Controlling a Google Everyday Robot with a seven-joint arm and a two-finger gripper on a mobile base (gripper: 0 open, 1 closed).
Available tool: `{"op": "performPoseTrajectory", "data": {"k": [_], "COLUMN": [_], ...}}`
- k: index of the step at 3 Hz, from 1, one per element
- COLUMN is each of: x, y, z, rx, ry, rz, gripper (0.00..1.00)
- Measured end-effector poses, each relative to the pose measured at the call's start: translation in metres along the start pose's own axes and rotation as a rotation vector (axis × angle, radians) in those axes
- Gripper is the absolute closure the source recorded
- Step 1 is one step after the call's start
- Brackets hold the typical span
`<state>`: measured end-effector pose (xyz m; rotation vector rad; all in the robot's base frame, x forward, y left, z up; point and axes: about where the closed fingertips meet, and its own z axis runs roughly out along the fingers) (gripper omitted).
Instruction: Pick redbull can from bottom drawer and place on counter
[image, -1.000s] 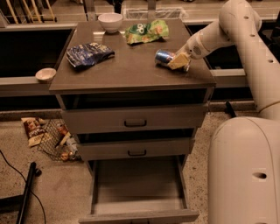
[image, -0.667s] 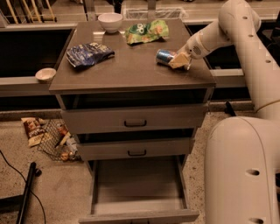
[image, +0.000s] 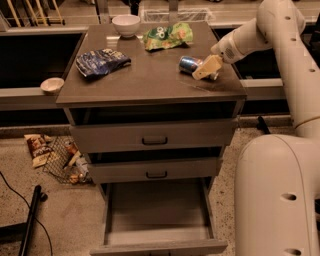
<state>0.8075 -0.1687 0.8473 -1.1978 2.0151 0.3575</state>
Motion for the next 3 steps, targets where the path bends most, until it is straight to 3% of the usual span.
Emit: {"op": "performPoseTrajectory", "data": {"k": [2,3], "x": [-0.023,-0.027], "y": [-0.019,-0.017], "z": [-0.066,-0.106], "rx": [0.135,0.211], "ry": [-0.081,-0.119], "rz": [-0.047,-0.066], "gripper": [0.00,0.00]}}
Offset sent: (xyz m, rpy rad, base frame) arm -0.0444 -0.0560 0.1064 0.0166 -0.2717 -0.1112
